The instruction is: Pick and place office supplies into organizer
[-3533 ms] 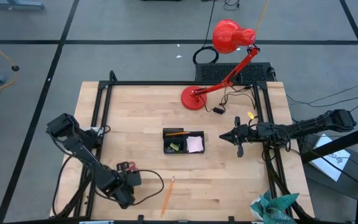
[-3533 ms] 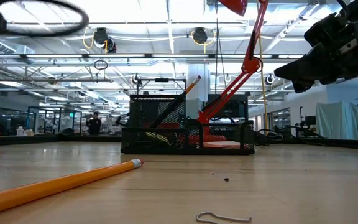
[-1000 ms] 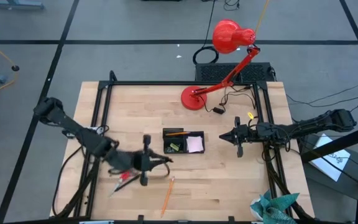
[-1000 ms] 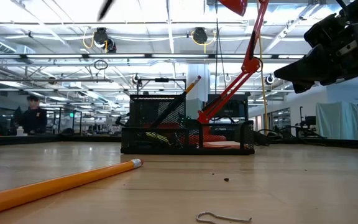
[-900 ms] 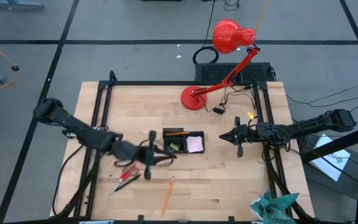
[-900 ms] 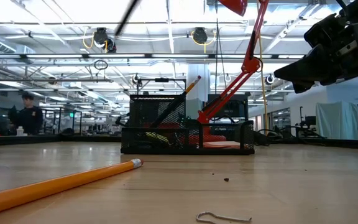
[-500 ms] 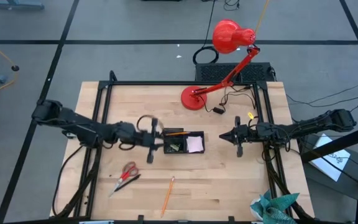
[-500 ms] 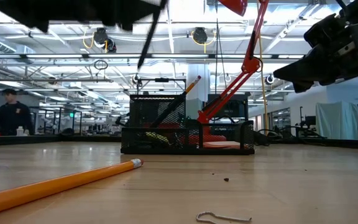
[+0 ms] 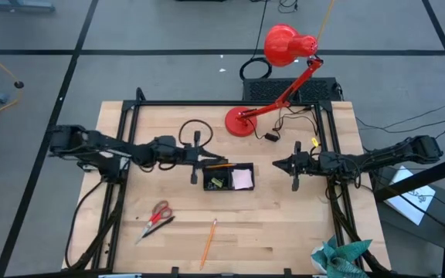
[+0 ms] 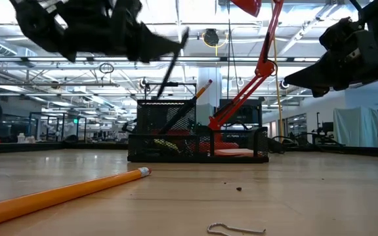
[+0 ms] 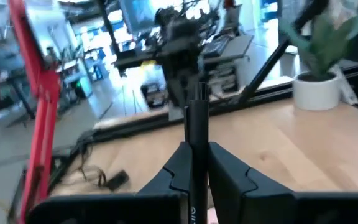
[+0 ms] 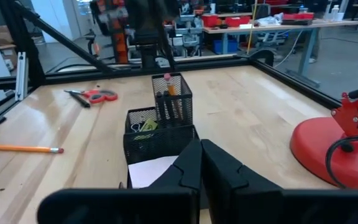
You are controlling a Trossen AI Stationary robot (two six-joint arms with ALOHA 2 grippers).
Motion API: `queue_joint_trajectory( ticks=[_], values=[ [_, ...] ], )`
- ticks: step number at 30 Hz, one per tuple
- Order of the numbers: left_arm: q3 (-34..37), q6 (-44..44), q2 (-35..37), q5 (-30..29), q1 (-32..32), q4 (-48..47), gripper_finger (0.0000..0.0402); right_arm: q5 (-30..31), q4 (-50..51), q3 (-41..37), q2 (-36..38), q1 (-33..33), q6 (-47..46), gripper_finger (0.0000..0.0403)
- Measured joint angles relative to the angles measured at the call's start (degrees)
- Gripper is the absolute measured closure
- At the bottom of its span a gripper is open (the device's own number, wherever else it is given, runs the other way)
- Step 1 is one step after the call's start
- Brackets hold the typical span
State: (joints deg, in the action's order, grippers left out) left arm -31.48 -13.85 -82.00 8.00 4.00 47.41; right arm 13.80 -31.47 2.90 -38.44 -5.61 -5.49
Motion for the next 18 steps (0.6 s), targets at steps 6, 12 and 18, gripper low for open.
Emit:
queue_joint_trajectory(
  ticks=[6,12,18],
  values=[
    [-0.07,2.62,-7.9,2.46,0.54,8.11,0.0363,-0.07,0.06,-0.01,0.0,0.0,-0.03,0.0401],
    [0.01,4.17,-11.33,-0.23,0.59,7.74,0.0363,-0.19,0.07,0.0,-0.07,0.0,0.15,0.0401],
    [0.0,6.68,-13.55,-2.92,0.58,7.57,0.0362,-0.3,0.21,-0.01,-0.07,0.0,0.34,0.0401]
  ],
)
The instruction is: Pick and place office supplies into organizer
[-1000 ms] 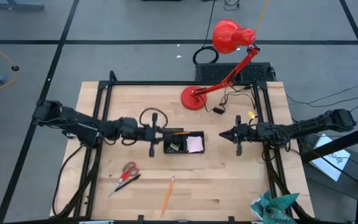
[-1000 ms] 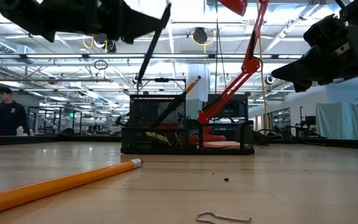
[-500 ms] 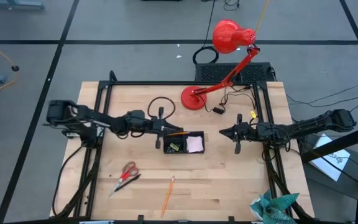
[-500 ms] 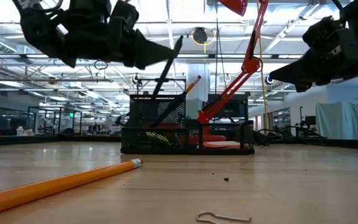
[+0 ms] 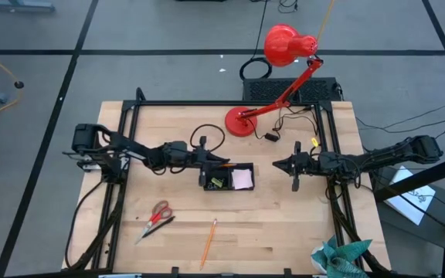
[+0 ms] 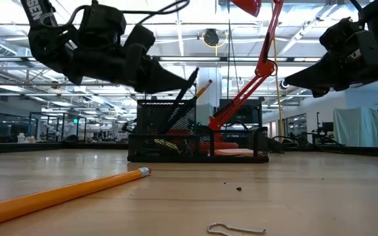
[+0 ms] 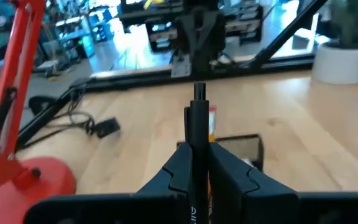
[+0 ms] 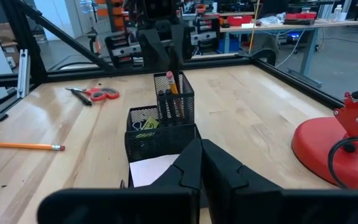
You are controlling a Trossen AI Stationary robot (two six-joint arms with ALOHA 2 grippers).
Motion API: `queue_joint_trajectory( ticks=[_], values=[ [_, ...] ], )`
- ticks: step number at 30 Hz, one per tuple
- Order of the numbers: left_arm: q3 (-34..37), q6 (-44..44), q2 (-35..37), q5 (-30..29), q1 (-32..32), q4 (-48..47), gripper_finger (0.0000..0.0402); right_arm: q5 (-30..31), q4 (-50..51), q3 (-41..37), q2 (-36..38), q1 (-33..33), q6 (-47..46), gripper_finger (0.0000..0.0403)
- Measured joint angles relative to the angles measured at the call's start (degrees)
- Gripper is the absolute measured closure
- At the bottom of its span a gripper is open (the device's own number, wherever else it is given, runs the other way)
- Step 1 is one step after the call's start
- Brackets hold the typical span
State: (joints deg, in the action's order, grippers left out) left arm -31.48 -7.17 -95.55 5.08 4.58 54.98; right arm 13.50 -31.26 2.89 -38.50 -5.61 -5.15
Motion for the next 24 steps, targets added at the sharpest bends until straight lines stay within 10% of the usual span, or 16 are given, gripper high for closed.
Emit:
queue_joint_trajectory(
  ticks=[24],
  values=[
    [-0.03,4.7,-1.28,-1.34,-0.48,-4.01,0.0314,-0.02,0.28,0.0,0.0,0.0,-0.17,0.0401]
  ],
)
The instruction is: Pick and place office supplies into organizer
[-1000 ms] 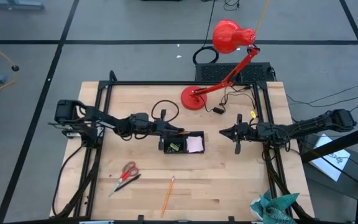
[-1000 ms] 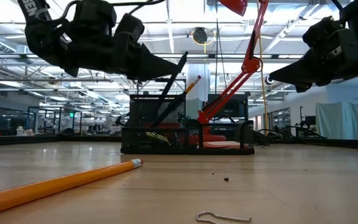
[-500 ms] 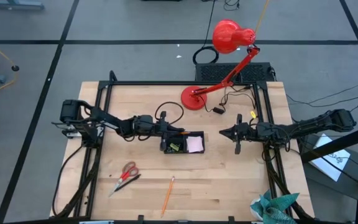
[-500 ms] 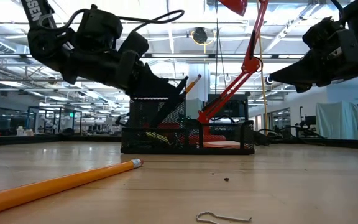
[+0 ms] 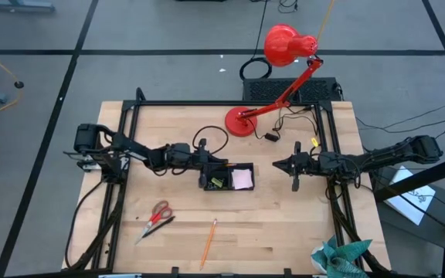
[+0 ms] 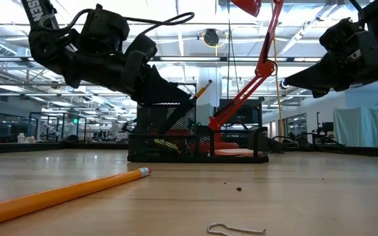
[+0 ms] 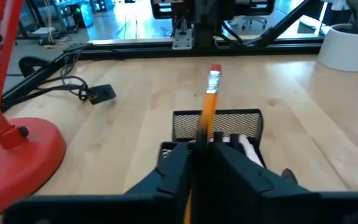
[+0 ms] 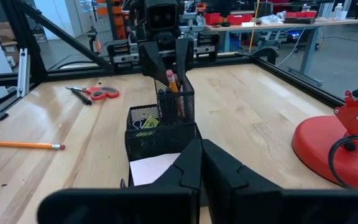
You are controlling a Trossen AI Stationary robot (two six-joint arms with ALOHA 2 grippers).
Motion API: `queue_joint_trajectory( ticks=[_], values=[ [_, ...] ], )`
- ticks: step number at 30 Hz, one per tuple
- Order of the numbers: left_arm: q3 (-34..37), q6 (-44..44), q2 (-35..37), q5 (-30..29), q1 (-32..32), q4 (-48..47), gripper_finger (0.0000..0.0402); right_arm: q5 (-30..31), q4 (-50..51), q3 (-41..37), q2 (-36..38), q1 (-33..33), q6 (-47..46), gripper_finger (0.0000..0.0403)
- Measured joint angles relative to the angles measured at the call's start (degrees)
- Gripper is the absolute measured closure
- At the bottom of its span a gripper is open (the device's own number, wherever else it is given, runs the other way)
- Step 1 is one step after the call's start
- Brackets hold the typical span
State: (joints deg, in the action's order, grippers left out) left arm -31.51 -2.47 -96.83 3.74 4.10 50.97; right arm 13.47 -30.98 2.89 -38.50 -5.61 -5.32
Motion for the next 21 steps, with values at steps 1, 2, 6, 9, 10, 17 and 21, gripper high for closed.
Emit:
queue_joint_trajectory(
  ticks=[1,2,6,9,10,17,21],
  values=[
    [-0.03,-0.07,0.04,0.1,-0.11,0.0,0.0304,-0.02,0.0,-0.01,0.0,0.0,0.0,0.0401],
    [-0.11,-0.35,0.04,0.14,-0.14,-0.03,0.0293,-0.02,0.0,0.0,0.0,0.0,0.0,0.0401],
    [-0.9,-3.7,0.04,-0.66,-0.75,0.06,0.0257,-0.02,0.02,0.0,0.0,0.0,0.0,0.0401],
    [-1.57,-6.55,2.28,-2.13,-1.91,-0.49,0.024,-0.04,0.04,0.0,0.0,0.0,0.0,0.0401],
    [-2.03,-6.7,3.62,-2.5,-2.27,-0.66,0.0236,-0.02,0.02,0.01,0.0,0.0,0.0,0.0401],
    [-5.55,-9.95,22.22,-16.45,-9.78,-26.63,0.0225,-0.18,0.55,0.01,-0.17,0.0,-0.41,0.0401],
    [-11.35,-9.11,30.13,-36.22,-20.26,-49.42,0.0224,-0.22,1.26,-0.01,-0.44,0.0,-1.12,0.0401]
  ],
)
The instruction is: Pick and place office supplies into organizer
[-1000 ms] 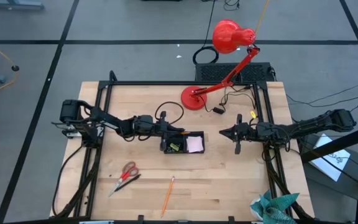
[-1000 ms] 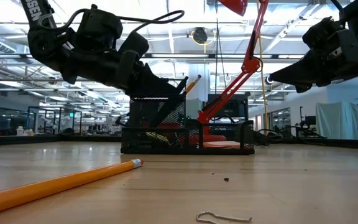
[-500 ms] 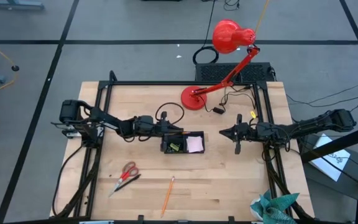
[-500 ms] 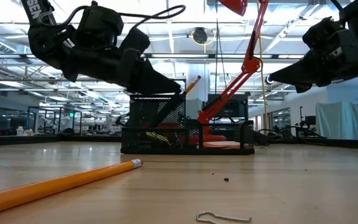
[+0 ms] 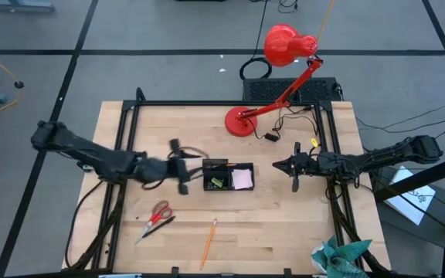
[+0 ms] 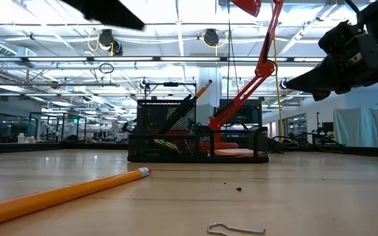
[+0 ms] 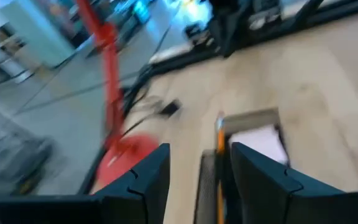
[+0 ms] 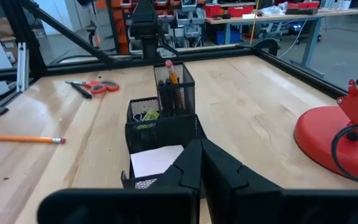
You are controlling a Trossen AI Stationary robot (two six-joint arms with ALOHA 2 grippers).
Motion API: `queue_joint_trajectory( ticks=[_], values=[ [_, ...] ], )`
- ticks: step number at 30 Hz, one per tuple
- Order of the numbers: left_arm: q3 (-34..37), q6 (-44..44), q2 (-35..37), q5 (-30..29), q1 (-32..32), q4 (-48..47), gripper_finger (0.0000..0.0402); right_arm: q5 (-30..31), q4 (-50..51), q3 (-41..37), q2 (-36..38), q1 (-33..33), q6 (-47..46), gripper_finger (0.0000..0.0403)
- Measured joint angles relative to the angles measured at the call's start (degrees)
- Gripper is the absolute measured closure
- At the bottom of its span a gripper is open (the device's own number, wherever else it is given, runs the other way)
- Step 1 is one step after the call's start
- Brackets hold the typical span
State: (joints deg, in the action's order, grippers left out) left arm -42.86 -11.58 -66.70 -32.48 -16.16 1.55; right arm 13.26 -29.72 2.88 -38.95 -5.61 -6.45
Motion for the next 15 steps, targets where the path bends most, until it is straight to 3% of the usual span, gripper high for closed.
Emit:
queue_joint_trajectory(
  ticks=[2,9,12,15],
  values=[
    [-2.98,4.17,2.1,-5.88,-4.62,-7.77,0.0224,-0.02,0.31,0.02,-0.1,0.0,-0.03,0.0401],
    [-8.85,16.41,3.68,-11.87,-15.89,-25.99,0.0224,0.0,1.78,0.0,-0.41,0.0,-1.83,0.0401],
    [-9.97,19.66,3.03,-14.66,-19.88,-29.92,0.0224,0.0,2.32,0.02,-0.43,0.0,-1.89,0.0401],
    [-10.06,23.55,2.94,-13.13,-22.11,-30.22,0.0224,0.0,2.7,0.02,-0.43,0.0,-1.91,0.0401]
  ],
)
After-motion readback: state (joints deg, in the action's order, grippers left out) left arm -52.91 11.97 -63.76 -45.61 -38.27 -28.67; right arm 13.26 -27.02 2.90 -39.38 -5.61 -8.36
